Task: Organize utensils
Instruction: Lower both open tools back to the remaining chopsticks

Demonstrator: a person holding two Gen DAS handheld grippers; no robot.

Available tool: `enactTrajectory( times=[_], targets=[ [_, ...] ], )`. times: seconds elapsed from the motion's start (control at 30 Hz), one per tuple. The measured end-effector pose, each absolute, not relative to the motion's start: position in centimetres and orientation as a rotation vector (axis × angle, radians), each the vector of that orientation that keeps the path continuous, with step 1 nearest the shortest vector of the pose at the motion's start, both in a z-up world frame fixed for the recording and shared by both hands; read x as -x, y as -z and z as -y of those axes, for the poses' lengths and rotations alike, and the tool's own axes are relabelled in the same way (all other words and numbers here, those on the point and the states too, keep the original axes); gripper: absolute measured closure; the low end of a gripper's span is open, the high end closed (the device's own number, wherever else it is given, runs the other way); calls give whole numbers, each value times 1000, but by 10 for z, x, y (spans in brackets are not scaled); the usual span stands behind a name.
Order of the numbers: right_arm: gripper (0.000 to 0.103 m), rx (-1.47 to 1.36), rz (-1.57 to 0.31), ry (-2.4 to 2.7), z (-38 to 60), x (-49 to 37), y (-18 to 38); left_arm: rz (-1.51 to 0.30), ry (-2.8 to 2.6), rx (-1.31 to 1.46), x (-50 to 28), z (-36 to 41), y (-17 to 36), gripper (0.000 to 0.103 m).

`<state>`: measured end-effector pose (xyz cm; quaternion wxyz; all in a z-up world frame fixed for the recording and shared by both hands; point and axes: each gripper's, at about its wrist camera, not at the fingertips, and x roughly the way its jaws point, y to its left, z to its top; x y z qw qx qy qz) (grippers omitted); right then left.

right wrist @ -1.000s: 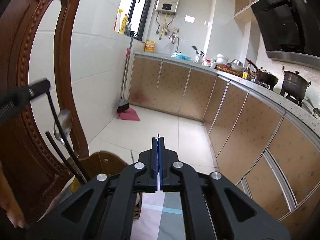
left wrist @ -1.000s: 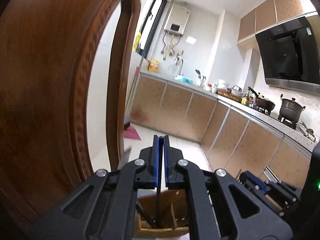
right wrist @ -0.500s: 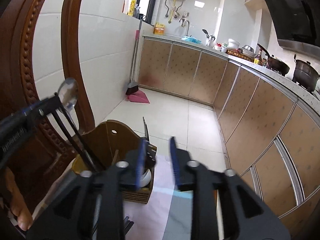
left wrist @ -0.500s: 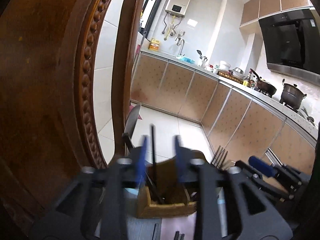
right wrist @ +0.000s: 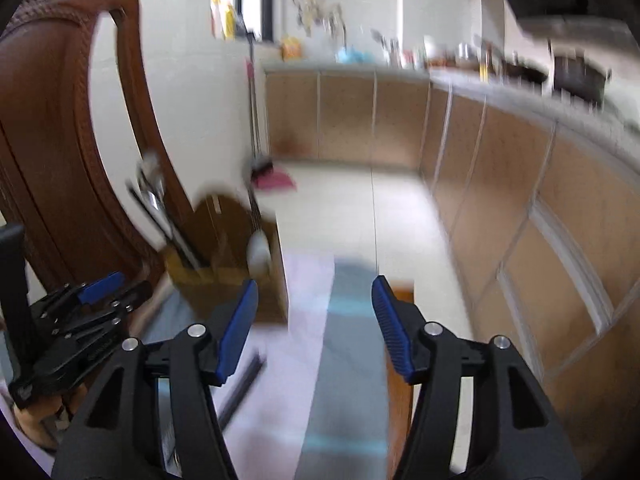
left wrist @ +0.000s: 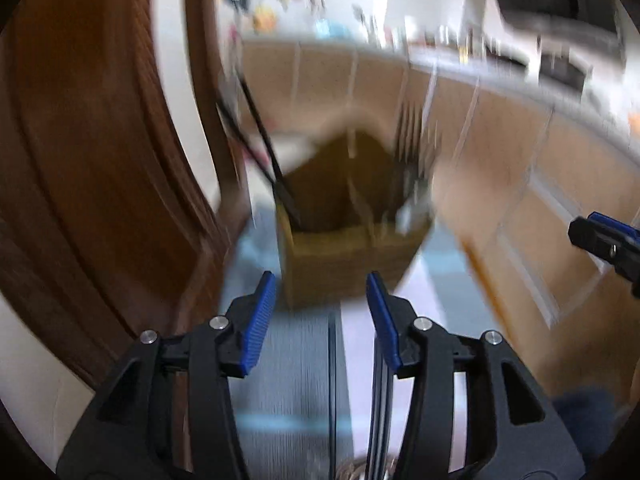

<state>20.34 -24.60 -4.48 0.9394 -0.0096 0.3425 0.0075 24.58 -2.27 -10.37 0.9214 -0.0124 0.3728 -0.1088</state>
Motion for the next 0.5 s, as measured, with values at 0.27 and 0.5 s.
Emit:
enactTrajectory(
  times=[0.27,0.5],
  targets=[
    [56,-126,-1145,-97,234,-268,188,-1040,119,-21,-268,19,164,48],
    [56,-36,-1170,-22,200,-304,215,-1124,90,-34,-275,17,182,41]
  ],
)
